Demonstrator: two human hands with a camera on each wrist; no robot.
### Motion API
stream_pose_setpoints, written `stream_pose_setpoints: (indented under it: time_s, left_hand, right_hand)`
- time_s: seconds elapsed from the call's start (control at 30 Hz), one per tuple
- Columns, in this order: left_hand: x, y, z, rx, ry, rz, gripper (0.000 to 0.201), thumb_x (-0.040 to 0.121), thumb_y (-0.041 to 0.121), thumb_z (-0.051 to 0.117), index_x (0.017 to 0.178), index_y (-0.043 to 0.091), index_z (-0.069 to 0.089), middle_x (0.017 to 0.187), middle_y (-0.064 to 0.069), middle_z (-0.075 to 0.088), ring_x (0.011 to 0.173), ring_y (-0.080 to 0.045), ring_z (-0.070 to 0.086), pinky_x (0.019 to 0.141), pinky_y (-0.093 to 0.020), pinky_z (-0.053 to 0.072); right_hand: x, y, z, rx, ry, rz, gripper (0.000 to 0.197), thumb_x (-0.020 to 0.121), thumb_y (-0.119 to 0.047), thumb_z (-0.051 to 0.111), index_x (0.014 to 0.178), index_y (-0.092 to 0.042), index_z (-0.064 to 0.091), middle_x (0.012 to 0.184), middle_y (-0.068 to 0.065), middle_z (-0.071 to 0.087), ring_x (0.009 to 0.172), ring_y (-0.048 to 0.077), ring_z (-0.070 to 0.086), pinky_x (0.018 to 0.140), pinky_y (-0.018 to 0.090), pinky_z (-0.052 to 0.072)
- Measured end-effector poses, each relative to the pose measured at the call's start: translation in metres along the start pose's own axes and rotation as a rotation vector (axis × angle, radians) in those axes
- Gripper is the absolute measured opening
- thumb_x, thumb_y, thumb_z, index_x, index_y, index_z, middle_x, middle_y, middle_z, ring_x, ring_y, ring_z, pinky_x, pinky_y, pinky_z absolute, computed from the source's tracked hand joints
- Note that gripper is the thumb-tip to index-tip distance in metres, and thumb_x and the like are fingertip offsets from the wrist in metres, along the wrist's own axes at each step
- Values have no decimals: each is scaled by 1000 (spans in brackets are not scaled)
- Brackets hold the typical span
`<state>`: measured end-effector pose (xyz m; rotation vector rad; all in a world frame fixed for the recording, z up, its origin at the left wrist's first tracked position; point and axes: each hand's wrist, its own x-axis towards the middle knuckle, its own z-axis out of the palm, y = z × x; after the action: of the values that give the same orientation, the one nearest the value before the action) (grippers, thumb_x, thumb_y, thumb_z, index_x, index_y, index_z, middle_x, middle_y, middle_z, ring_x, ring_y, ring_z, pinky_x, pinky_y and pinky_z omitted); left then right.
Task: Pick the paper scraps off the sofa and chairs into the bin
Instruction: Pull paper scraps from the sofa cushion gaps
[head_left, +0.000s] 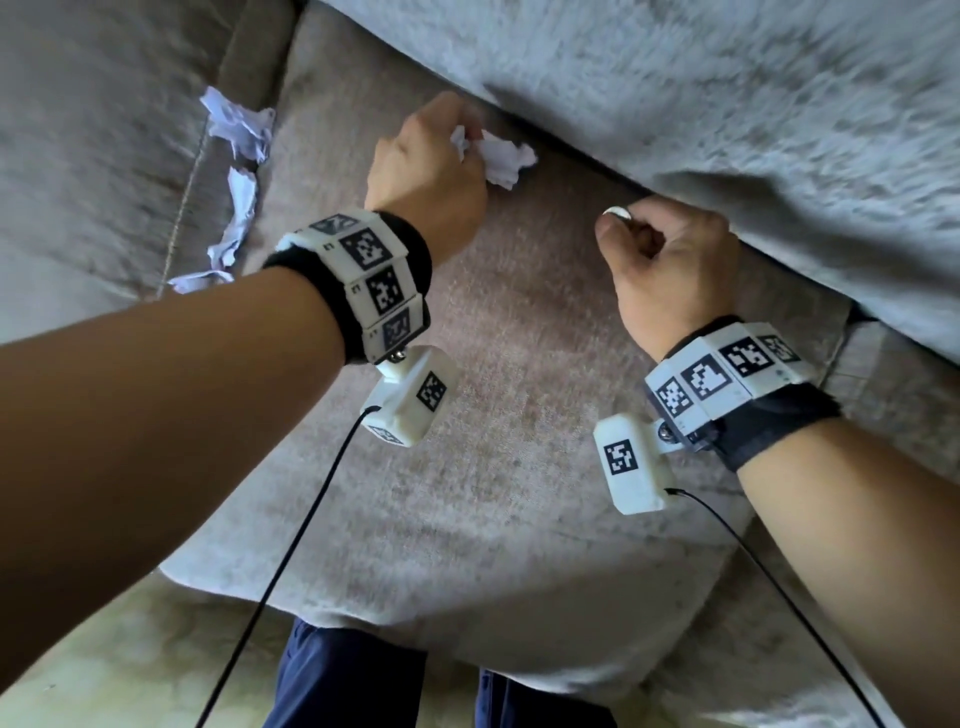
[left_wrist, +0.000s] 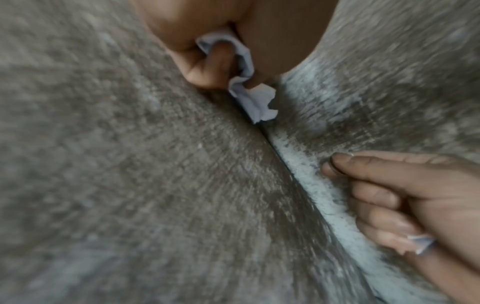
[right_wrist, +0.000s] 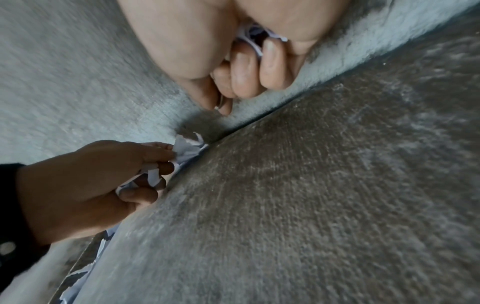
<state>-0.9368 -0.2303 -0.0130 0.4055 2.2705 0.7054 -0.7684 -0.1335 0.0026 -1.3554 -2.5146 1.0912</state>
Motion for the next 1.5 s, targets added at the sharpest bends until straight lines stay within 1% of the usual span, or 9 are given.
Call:
stream_pose_setpoints:
  time_s: [0.13, 0.33, 0.5, 0.77, 0.97, 1.07, 1.2, 1.3, 1.5]
  left_hand:
    - [-21, 3, -14, -4, 11, 41, 13, 93, 28, 44, 87, 25, 55, 78, 5, 57, 74, -18, 56, 49, -23, 35]
    - [-63, 18, -39, -25, 20, 81, 39, 88, 50, 57, 85, 11, 58, 73, 4, 57, 73, -18, 56, 52, -29, 39]
    - [-111, 28, -60, -26, 40, 94, 14, 80, 33, 57, 83, 20, 57, 79, -2, 68, 80, -26, 65, 55, -27, 47]
    - [-224, 50, -103, -60, 207, 96, 10, 84, 24, 57, 86, 14, 57, 71, -1, 69, 72, -22, 70, 64, -36, 58]
    - [-322, 47, -192, -47, 387, 25, 8, 85, 23, 57, 90, 17, 58, 62, 8, 59, 72, -25, 60, 64, -26, 45]
    - [-366, 32, -240, -31, 495, -41, 4, 87, 22, 57, 86, 18, 57, 65, 5, 55, 69, -24, 51, 62, -26, 33]
    - [-407, -6, -291, -84, 584, -84, 8, 80, 26, 57, 77, 21, 51, 72, -5, 69, 75, -30, 67, 66, -36, 55]
    - [-433, -32, -323, -105, 591, -126, 5, 82, 21, 57, 80, 20, 53, 68, -3, 69, 72, -28, 70, 68, -40, 59]
    - [-465, -98, -405, -185, 614, -158, 4, 83, 13, 54, 83, 17, 53, 62, 0, 67, 65, -17, 67, 57, -25, 52]
  right_hand:
    - [-11, -13, -13, 9, -7, 6, 33, 90, -26, 60, 65, -5, 61, 52, 5, 49, 55, 24, 45, 51, 33, 35]
    - [-37, -39, -46, -59, 34, -2, 30, 91, -26, 58, 63, -17, 54, 51, -10, 45, 46, 7, 42, 45, 10, 28]
    - [-72, -65, -76, -71, 13, -49, 28, 93, -27, 58, 74, -8, 66, 61, 2, 61, 55, 15, 53, 49, 20, 36]
    - [-132, -108, -135, -66, -154, -208, 22, 92, -25, 59, 77, -10, 65, 58, -4, 54, 53, 8, 48, 49, 11, 34]
    - [-170, -185, -167, -119, -290, -381, 31, 91, -39, 51, 69, -18, 53, 54, 0, 54, 54, 25, 53, 53, 38, 49]
    - [-185, -240, -166, -118, -294, -463, 38, 91, -36, 46, 61, -16, 36, 49, 0, 40, 47, 25, 38, 48, 38, 40]
    - [-211, -309, -150, -90, -306, -545, 40, 92, -28, 46, 56, -20, 31, 54, 6, 38, 51, 28, 35, 49, 35, 30]
    - [-238, -348, -129, -201, -327, -557, 34, 88, -42, 41, 55, -30, 39, 51, 6, 41, 49, 32, 41, 47, 38, 43]
    - [-291, -447, -90, -253, -455, -628, 31, 96, -23, 48, 69, -7, 49, 58, 6, 49, 57, 25, 41, 48, 29, 27]
